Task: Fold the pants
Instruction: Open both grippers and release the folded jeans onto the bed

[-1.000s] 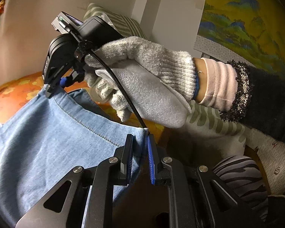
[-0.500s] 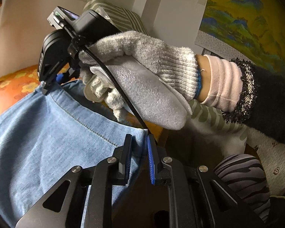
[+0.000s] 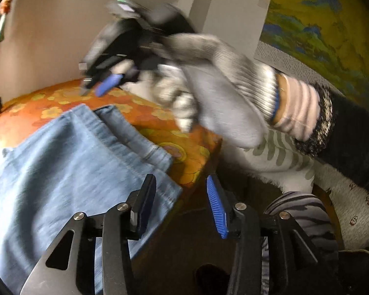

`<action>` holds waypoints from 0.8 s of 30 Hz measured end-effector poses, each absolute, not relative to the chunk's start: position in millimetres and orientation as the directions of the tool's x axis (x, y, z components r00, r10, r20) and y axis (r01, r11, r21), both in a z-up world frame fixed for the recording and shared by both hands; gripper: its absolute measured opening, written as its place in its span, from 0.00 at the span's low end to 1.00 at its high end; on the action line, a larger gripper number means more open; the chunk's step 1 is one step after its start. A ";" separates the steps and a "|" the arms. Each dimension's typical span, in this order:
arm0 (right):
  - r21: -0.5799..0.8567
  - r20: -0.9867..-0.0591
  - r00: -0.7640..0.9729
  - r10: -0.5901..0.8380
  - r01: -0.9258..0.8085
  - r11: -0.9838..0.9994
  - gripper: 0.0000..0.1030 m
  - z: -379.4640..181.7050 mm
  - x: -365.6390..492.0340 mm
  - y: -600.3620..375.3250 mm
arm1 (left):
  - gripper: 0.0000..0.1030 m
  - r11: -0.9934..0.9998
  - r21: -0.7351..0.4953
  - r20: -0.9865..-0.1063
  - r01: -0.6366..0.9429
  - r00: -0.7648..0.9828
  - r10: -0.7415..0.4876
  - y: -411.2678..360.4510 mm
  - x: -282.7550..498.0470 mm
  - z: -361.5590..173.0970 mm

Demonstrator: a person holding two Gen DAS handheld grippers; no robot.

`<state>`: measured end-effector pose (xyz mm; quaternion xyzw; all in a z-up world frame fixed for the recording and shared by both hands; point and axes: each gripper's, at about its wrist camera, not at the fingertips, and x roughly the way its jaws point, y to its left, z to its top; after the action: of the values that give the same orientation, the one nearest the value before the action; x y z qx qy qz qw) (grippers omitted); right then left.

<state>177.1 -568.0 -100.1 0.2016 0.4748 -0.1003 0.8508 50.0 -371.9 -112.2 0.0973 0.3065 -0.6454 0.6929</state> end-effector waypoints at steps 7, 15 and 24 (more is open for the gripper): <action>0.301 -0.821 0.570 0.043 0.367 0.880 0.29 -90.0 128.7 -549.4 | 0.41 0.262 -0.256 -0.545 0.930 0.085 -0.834 -310.2 76.0 -94.2; 0.341 -0.812 0.582 0.036 0.424 0.839 0.35 -110.4 85.5 -533.1 | 0.47 0.490 -0.188 -0.594 0.851 0.299 -0.747 -226.3 133.5 -88.8; 0.394 -0.797 0.602 0.053 0.450 0.802 0.35 -143.0 87.7 -513.3 | 0.49 0.758 -0.202 -0.672 0.620 0.475 -0.568 -160.1 243.6 -109.0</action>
<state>87.7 -513.3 -143.0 0.2923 0.4305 -0.1173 0.8458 243.6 -160.1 -109.0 0.0348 0.3775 -0.3461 0.8582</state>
